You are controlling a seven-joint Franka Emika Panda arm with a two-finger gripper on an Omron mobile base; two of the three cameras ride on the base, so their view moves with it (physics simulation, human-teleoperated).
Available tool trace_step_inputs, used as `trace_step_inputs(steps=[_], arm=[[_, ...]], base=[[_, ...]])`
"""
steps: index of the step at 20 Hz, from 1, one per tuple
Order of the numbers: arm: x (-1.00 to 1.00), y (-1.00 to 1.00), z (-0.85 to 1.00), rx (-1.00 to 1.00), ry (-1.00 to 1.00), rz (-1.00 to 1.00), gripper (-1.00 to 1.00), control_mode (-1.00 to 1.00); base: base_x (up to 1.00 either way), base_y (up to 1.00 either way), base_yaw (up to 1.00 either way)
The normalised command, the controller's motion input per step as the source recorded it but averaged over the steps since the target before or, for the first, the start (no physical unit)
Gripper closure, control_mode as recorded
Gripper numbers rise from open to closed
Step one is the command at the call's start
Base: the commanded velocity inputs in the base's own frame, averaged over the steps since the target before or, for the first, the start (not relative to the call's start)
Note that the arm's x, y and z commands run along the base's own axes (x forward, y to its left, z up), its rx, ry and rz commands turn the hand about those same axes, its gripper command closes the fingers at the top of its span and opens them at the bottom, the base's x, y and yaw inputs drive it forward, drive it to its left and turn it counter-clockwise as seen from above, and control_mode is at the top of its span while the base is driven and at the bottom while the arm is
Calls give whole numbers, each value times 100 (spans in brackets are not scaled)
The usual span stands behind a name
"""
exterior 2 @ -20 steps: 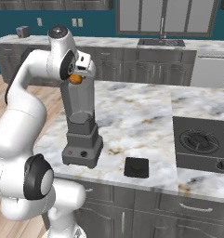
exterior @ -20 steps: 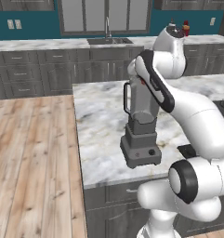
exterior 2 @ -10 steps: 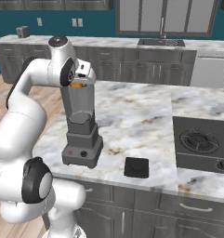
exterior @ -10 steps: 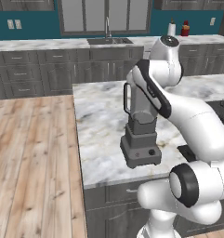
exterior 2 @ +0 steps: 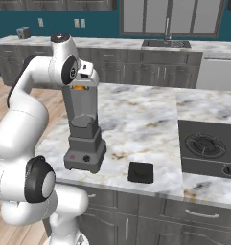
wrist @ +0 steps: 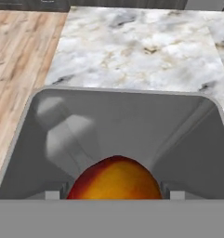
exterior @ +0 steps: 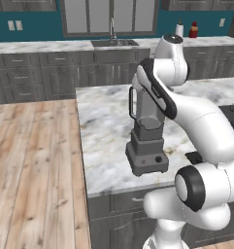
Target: Open the blender lid, put the peach in the blender, close the lid, and start the blender.
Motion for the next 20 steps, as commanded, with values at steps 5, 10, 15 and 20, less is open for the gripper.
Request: trace_step_inputs(steps=[5, 10, 15, 20], arm=[[0, -1, -8, 0, 2, 0, -100, -100], [0, 0, 0, 0, 0, 0, -100, -100], [-8, -7, 47, 0, -2, 0, -100, -100], [-26, -28, 43, 0, -7, 0, -100, -100]], base=[[0, 0, 0], [0, 0, 0], [0, 0, 0], [0, 0, 0]])
